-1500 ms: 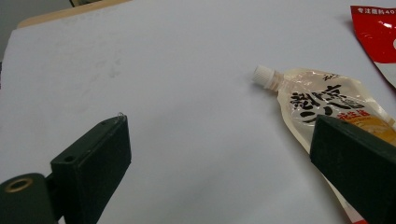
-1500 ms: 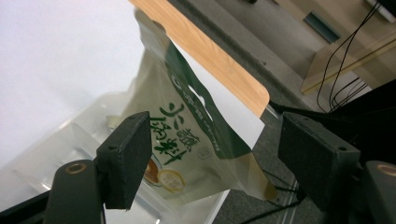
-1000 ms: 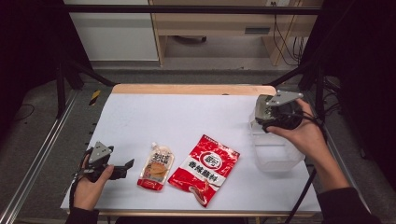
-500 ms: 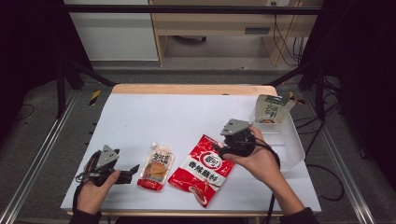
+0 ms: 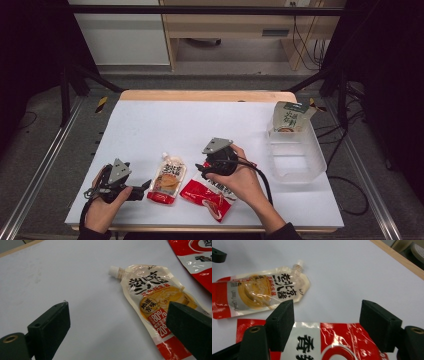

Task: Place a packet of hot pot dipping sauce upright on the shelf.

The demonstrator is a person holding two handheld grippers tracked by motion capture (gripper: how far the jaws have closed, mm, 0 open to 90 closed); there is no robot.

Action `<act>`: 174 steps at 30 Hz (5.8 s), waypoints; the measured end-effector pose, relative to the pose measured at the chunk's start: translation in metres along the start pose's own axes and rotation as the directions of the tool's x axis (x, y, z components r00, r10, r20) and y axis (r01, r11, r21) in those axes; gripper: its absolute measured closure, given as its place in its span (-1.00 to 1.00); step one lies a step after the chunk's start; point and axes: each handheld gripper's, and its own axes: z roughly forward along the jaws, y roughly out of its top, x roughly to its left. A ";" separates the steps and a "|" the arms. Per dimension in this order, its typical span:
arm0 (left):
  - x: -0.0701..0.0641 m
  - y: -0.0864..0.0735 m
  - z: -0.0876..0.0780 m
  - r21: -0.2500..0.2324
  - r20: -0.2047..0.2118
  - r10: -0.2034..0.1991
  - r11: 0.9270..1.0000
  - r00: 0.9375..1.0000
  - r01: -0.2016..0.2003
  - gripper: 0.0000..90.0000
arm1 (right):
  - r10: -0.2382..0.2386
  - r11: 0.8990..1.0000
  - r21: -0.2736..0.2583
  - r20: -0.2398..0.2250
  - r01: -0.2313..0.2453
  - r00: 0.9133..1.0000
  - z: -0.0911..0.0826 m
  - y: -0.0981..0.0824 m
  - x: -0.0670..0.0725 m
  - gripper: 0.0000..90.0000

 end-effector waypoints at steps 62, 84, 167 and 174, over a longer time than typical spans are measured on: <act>0.005 0.004 0.000 -0.033 -0.032 -0.001 0.999 1.000 0.000 -0.87 | 0.113 0.977 0.191 -0.096 -0.093 0.989 0.101 0.012 0.037 0.75; 0.013 0.005 -0.010 -0.088 -0.018 -0.032 0.996 0.999 0.030 -0.85 | -0.012 1.000 -0.016 -0.121 0.010 0.993 0.042 0.063 0.042 1.00; -0.030 0.150 -0.003 -0.110 0.394 0.250 0.968 0.885 -0.224 0.62 | -0.066 0.989 -0.145 -0.175 0.041 0.982 -0.048 0.036 -0.012 0.97; -0.039 0.162 -0.003 -0.107 0.398 0.295 0.956 0.869 -0.275 0.63 | -0.059 0.989 -0.144 -0.154 0.037 0.986 -0.058 0.032 -0.016 0.92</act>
